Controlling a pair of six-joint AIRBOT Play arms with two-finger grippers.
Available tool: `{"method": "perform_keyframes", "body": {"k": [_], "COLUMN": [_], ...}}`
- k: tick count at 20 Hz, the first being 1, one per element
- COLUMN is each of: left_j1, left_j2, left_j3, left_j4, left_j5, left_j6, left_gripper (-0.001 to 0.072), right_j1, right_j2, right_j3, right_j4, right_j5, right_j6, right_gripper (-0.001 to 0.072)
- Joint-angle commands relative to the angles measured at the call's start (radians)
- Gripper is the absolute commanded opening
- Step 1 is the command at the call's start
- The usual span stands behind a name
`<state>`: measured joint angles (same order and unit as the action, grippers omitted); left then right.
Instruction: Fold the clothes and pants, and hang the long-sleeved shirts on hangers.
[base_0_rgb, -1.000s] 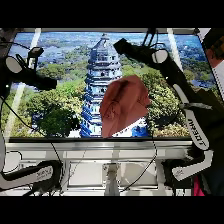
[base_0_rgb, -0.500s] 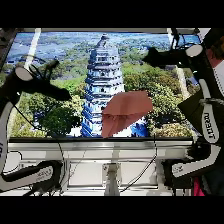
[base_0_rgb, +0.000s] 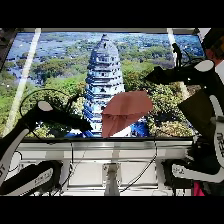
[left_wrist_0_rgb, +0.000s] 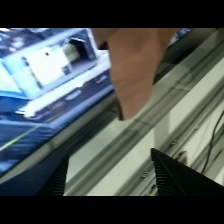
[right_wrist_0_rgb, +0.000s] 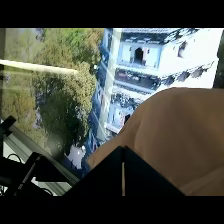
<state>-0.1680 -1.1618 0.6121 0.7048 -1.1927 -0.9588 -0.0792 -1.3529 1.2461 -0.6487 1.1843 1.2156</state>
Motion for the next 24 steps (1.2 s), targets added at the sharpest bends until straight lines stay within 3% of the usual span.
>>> {"method": "perform_keyframes", "body": {"k": [1, 2, 3, 5, 10, 13, 14, 18, 24], "left_j1": [-0.088, -0.118, -0.144, -0.185, -0.235, -0.255, -0.257, -0.257, -0.258], "left_j2": [-0.009, -0.023, -0.037, -0.067, -0.132, -0.167, -0.174, -0.175, -0.175], "left_j3": [-0.05, -0.05, -0.05, -0.05, -0.05, -0.05, -0.05, -0.049, -0.043], "left_j4": [-0.097, -0.098, -0.106, -0.124, -0.193, -0.199, -0.202, -0.202, -0.243], "left_j5": [0.044, 0.057, 0.075, 0.121, 0.164, 0.219, 0.233, 0.316, 0.373], "left_j6": [-0.117, -0.146, -0.182, -0.25, -0.327, -0.351, -0.362, -0.418, -0.417], "left_gripper": [0.0605, 0.0604, 0.0604, 0.0595, 0.0594, 0.0542, 0.0476, 0.0472, 0.0168], "right_j1": [-0.002, -0.002, -0.002, -0.002, -0.002, -0.002, -0.002, -0.001, -0.001], "right_j2": [0.083, 0.085, 0.085, 0.085, 0.085, 0.085, 0.085, 0.085, 0.085], "right_j3": [-0.047, -0.035, -0.022, 0.003, 0.045, 0.046, 0.046, 0.046, 0.046], "right_j4": [0.004, 0.004, 0.004, 0.004, 0.004, 0.004, 0.005, 0.005, 0.003], "right_j5": [0.002, 0.003, 0.001, 0.002, 0.005, 0.006, 0.006, 0.009, 0.008], "right_j6": [-0.024, -0.024, -0.024, -0.024, -0.024, -0.024, -0.024, -0.024, -0.024], "right_gripper": [0.0166, 0.0293, 0.0374, 0.0381, 0.0381, 0.0381, 0.0381, 0.0381, 0.0381]}}
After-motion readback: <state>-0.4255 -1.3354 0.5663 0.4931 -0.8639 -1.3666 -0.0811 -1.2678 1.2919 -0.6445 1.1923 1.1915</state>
